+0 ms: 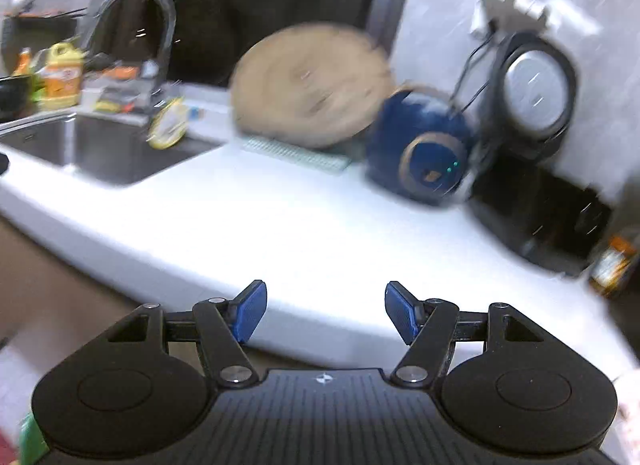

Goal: Collect trash

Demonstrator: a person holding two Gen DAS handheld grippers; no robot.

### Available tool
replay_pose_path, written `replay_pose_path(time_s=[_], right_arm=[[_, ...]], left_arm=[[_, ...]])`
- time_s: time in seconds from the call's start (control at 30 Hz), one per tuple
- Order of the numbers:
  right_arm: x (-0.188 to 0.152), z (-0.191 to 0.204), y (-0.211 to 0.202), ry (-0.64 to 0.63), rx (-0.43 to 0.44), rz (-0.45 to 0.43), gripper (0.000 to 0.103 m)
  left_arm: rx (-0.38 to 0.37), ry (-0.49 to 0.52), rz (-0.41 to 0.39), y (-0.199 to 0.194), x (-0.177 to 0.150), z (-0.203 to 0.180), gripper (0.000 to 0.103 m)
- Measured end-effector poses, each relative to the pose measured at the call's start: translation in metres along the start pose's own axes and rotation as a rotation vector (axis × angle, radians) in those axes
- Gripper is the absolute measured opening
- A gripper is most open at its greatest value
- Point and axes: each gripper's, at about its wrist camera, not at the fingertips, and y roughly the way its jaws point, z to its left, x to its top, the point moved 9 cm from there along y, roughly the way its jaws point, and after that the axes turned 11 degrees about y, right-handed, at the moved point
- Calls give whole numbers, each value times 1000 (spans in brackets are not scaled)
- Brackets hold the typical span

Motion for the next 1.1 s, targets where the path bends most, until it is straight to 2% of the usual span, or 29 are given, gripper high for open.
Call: replay_pose_path(time_s=[0.17, 0.27, 0.33, 0.4, 0.47, 0.5, 0.6, 0.77, 0.93, 1.1], right_arm=[[32, -13, 6, 71, -10, -7, 66], [48, -20, 4, 143, 34, 6, 67], [53, -21, 0, 182, 61, 28, 69], [52, -19, -6, 189, 76, 61, 70], [44, -11, -18, 176, 81, 73, 74], [38, -7, -24, 186, 81, 81, 75], [21, -1, -36, 262, 140, 114, 78], [0, -4, -41, 338, 195, 147, 78], [-8, -1, -45, 317, 167, 151, 78], [-13, 4, -50, 292, 157, 151, 78]], left_arm=[[-33, 50, -41, 14, 32, -42, 44], [-51, 86, -78, 10, 43, -69, 44], [-54, 104, -72, 9, 43, -88, 44], [-76, 104, -43, 10, 33, -108, 43], [-85, 137, -4, 14, 14, -129, 26], [-91, 169, 8, 15, 5, -139, 12], [-102, 263, -11, 15, -20, -167, 13], [-17, 310, -1, 16, -43, -179, 13], [-53, 302, 27, 14, -51, -184, 13], [-56, 309, 33, 11, -54, -186, 13]])
